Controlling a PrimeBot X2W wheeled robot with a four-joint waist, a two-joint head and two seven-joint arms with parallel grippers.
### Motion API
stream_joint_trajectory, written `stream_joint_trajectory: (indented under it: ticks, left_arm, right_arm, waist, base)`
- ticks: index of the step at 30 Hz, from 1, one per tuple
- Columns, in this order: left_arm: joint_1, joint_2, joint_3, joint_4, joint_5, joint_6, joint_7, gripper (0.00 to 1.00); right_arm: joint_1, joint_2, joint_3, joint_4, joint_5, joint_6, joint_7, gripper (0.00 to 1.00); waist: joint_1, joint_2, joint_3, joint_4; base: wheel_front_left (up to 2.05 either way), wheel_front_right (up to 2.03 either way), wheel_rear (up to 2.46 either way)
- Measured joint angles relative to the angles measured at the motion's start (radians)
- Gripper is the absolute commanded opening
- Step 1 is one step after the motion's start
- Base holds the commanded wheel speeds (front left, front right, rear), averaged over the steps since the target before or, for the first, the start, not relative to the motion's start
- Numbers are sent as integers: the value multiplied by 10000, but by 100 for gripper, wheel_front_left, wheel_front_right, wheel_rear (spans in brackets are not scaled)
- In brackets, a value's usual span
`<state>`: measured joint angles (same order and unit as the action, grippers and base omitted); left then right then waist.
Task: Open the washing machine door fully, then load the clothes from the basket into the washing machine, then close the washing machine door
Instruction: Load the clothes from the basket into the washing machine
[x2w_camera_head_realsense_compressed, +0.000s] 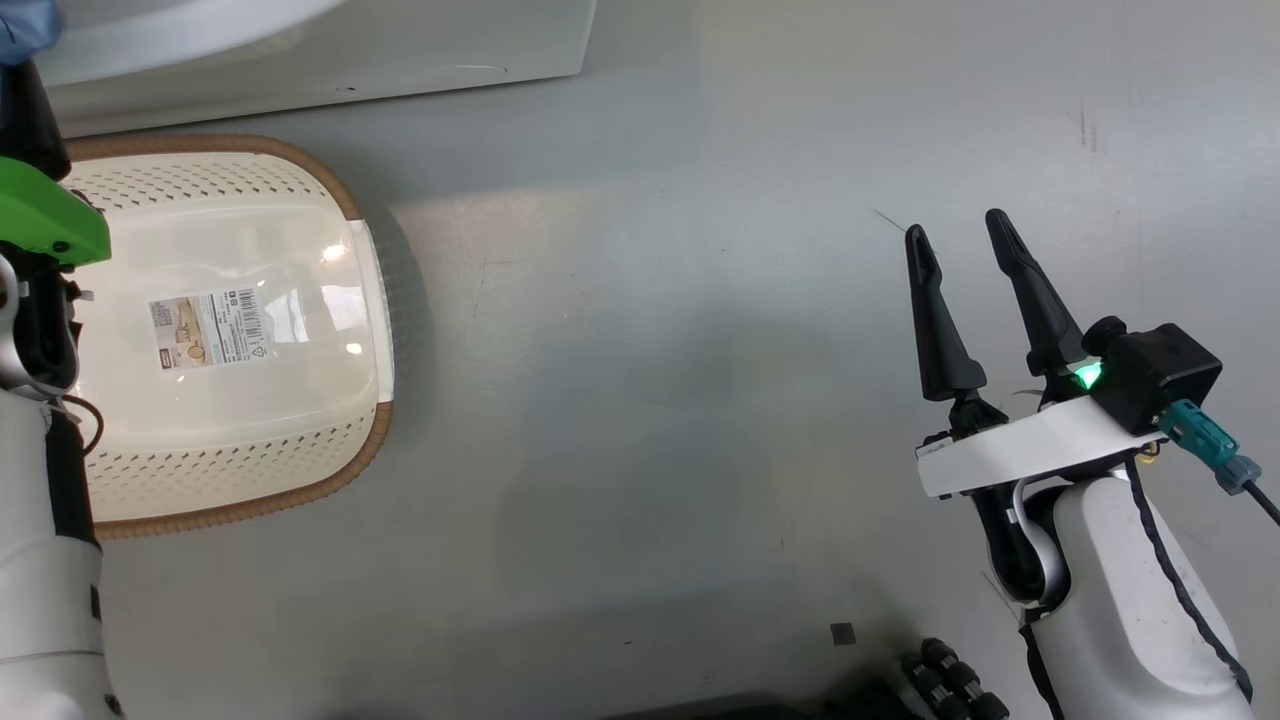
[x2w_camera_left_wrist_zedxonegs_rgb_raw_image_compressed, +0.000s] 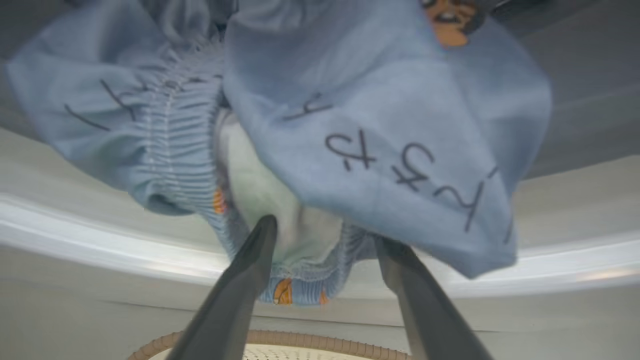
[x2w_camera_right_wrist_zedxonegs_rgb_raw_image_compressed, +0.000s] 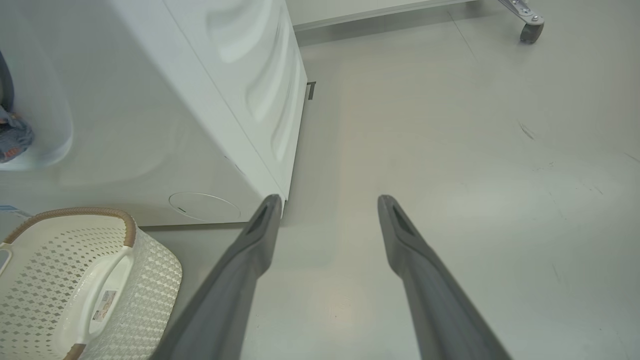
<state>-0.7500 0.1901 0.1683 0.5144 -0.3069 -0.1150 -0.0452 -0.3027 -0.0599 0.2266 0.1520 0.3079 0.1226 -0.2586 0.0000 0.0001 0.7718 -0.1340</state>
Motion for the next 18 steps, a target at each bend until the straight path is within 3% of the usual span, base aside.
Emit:
stream_joint_trajectory:
  ticks: [1,2,3,9,18]
  left_arm:
    - [-58,-2,-21,40,-31,0,2,94]
    - [-71,-2,-52,77,-42,-2,-15,11]
    - [-81,-2,-121,113,-38,-2,-102,0]
    - [-98,-278,-485,295,-52,-82,-548,0]
    - [-42,-151,-690,38,117,-86,-1400,0]
  right_arm:
    - [0,0,-15,4,0,0,0,100]
    - [-1,2,-36,4,0,0,0,100]
    - [-1,6,-84,6,0,0,0,100]
    - [-7,8,-332,17,0,0,0,100]
    - [-7,4,-462,73,-4,0,0,100]
  waist:
    - [0,0,8,-1]
    - [0,0,15,1]
    - [0,0,18,8]
    - [0,0,-89,178]
    - [0,0,-363,557]
  base:
    - [0,0,0]
    - [0,0,0]
    - [0,0,0]
    - [0,0,0]
    - [0,0,0]
